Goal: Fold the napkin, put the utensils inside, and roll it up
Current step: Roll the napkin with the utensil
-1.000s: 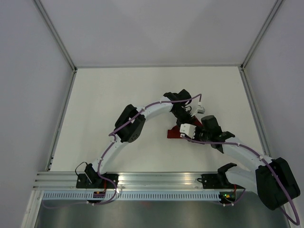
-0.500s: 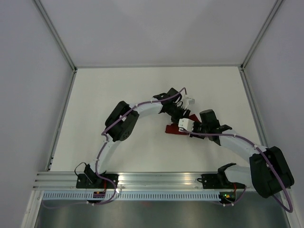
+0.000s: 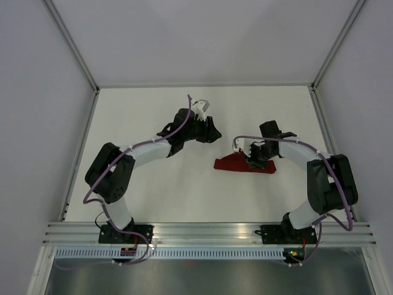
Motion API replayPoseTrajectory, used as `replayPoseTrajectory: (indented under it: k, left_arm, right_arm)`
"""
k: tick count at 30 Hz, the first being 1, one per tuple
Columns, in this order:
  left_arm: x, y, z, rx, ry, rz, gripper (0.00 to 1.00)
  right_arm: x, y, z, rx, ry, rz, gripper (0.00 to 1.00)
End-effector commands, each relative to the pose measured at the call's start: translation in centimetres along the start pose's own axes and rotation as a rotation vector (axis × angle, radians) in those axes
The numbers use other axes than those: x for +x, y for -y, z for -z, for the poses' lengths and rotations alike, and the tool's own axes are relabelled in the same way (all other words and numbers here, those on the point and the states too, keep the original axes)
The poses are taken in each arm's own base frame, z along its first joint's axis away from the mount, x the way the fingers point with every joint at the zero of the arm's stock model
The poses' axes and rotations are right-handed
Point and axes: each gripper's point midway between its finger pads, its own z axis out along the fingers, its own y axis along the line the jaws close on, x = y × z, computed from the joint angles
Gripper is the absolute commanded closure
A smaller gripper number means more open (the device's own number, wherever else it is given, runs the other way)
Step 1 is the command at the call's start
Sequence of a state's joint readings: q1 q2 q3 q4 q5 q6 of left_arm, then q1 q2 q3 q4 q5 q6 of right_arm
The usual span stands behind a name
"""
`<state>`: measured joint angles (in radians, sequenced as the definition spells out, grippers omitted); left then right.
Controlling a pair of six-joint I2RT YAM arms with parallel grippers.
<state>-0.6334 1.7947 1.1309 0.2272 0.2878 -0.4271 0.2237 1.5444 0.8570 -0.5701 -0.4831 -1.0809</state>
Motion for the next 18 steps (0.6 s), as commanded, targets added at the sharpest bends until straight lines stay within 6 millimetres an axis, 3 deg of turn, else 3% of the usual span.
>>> replayPoseTrajectory:
  k: [1, 2, 3, 4, 5, 6, 7, 8, 10, 12, 13, 16, 18]
  left_arm:
    - [-5.3, 1.4, 2.6, -0.053, 0.296, -0.112, 0.49]
    - [-3.8, 0.2, 3.2, -0.101, 0.303, -0.141, 0.48]
    - [-6.0, 1.8, 4.9, -0.063, 0.411, -0.186, 0.46]
    - [-5.4, 2.9, 5.3, -0.048, 0.420, -0.231, 0.45]
    - [-4.7, 2.6, 5.8, -0.098, 0.428, -0.329, 0.44]
    - [-5.2, 3.8, 6.5, -0.096, 0.459, -0.404, 0.43]
    - [-3.7, 6.1, 6.2, -0.076, 0.448, -0.490, 0.41]
    - [-3.3, 6.2, 6.3, -0.124, 0.447, -0.633, 0.40]
    - [-0.8, 8.8, 5.5, -0.074, 0.407, -0.763, 0.39]
    - [0.7, 9.5, 4.8, -0.084, 0.374, -0.905, 0.38]
    - [2.9, 10.1, 3.9, -0.060, 0.320, -0.964, 0.38]
    - [5.7, 11.2, 2.5, -0.022, 0.242, -1.129, 0.36]
    - [8.2, 10.9, 1.0, -0.001, 0.155, -1.237, 0.34]
  right_arm:
    - [2.5, -2.9, -1.0, -0.238, -0.073, -0.079, 0.92]
    - [3.3, -3.6, -1.4, -0.298, -0.099, -0.118, 0.92]
    - [3.3, -3.4, -1.5, -0.316, -0.101, -0.128, 0.92]
    - [2.9, -2.5, -1.5, -0.314, -0.094, -0.121, 0.92]
    - [3.6, -3.1, -1.8, -0.364, -0.117, -0.153, 0.92]
    - [3.6, -3.0, -1.9, -0.379, -0.122, -0.164, 0.92]
    - [3.2, -2.2, -2.0, -0.377, -0.114, -0.164, 0.92]
    - [3.6, -2.7, -2.3, -0.421, -0.128, -0.186, 0.92]
    - [3.3, -2.0, -2.5, -0.433, -0.128, -0.194, 0.92]
    - [3.3, -1.6, -2.9, -0.458, -0.133, -0.214, 0.92]
    - [3.3, -1.5, -3.0, -0.465, -0.136, -0.220, 0.92]
    - [3.4, -1.3, -3.5, -0.493, -0.147, -0.250, 0.92]
    - [3.5, -1.2, -3.7, -0.504, -0.154, -0.261, 0.92]
